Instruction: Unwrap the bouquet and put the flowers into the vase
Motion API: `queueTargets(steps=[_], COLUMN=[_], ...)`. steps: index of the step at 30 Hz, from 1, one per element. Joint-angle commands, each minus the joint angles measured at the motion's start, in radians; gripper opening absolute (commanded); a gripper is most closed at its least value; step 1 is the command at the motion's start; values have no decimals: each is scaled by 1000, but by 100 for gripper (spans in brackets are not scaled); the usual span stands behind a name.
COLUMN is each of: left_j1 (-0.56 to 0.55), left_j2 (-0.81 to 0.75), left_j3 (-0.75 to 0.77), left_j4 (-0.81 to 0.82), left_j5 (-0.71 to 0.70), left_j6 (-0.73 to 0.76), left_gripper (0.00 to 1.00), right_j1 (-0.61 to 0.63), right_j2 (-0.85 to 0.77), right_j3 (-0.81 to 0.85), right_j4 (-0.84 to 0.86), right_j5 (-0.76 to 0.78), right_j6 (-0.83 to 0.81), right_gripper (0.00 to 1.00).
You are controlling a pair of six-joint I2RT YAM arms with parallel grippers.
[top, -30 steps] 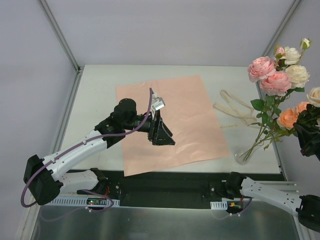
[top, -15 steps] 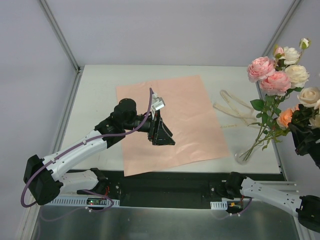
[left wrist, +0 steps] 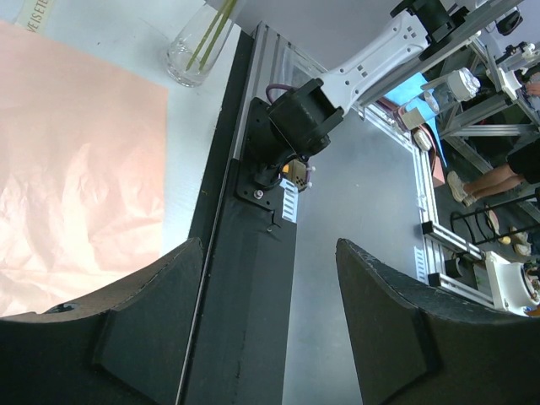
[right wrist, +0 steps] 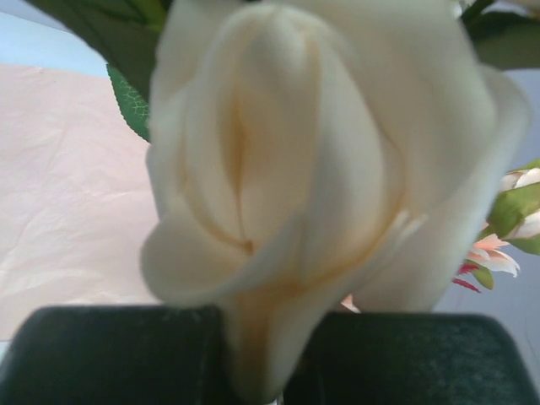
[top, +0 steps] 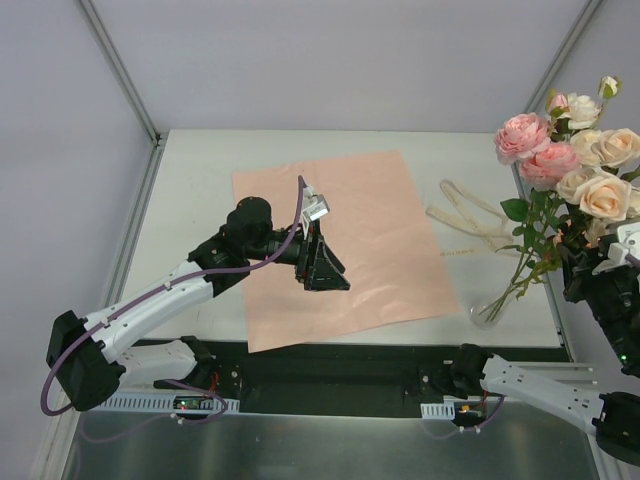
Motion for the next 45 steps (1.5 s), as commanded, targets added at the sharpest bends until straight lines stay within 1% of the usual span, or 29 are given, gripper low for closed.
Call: queueTargets(steps=[1, 9, 18, 20, 25, 30, 33, 38, 40, 45], left_j1=[-6, -6, -6, -6, -6, -6, -6, -6, -6, -6], left_j2=[-32, -40, -60, -69, -110, -138, -150, -169, -179, -193], left_j3=[3, -5, -14, -17, -37, -53, -57, -62, -65, -69], left_j4=[38, 38, 38, 38, 33, 24, 22, 12, 7, 4], left_j5=[21, 18, 32, 29, 20, 14, 14, 14, 11, 11], left_j6=[19, 28, 35, 33, 42, 44, 44, 48, 51, 50], left_gripper=[64, 64, 64, 64, 64, 65, 65, 65, 65, 65], right_j1=[-3, -3, -3, -3, -3, -3, -3, -3, -3, -3], right_j2=[-16, -55, -119, -114, -119, -142, -139, -108, -107, -104], right_j3=[-32, -119, -269, -274, -286, -323, -357, -363, -363, -394], right_j4=[65, 58, 75, 46, -22, -57, -94, -255, -290, -304], right_j5=[85, 126, 187, 210, 249, 287, 315, 353, 353, 348], right_j6=[39, 120, 286, 336, 404, 506, 589, 807, 848, 919], right_gripper=[1, 1, 1, 1, 1, 1, 1, 1, 1, 1])
